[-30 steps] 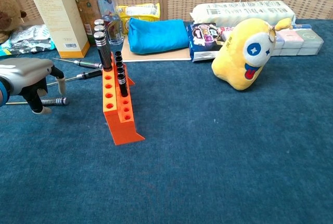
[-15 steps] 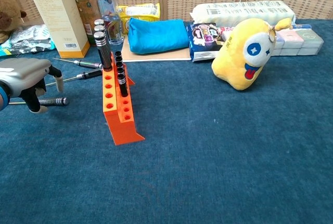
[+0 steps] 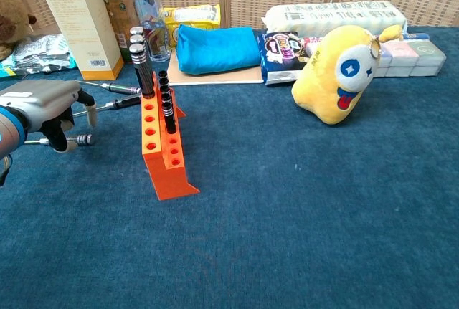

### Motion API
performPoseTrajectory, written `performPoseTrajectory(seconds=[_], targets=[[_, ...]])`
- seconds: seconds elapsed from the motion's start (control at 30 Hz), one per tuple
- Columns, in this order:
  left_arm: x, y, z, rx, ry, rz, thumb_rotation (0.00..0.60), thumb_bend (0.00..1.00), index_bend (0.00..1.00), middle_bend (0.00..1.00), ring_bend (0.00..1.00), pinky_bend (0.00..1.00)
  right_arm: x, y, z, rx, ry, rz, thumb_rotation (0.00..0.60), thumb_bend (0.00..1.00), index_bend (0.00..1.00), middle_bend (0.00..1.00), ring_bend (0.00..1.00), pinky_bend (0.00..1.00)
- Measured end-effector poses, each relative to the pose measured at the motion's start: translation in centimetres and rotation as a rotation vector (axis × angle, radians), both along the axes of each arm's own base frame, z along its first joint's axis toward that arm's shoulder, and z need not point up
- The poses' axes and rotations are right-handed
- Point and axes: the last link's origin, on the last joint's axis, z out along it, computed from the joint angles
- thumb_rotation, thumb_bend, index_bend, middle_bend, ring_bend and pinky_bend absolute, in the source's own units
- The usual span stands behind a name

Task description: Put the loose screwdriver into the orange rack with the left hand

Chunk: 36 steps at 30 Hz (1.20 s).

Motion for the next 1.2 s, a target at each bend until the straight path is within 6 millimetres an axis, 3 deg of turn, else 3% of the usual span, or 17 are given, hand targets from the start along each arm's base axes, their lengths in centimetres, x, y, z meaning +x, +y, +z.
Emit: performPoseTrajectory(seconds=[1.0, 1.2], targets=[[-0.2, -0.1, -1.0, -0.013, 0.012, 0.013, 0.6, 0.39, 0.44, 1.0, 1.0, 1.0, 0.0, -0.1, 0.2, 0.003, -0.017, 0.001, 0.6, 0.04, 0.0, 0.14, 0.01, 0.0], [0.0, -0.2, -1.2, -0.015, 0.013, 0.009, 0.6, 0.39, 0.49, 1.0, 1.0, 1.0, 0.0, -0.1, 0.2, 0.002, -0.019, 0.0, 0.6, 0.04, 0.0, 0.14, 0.01, 0.0]])
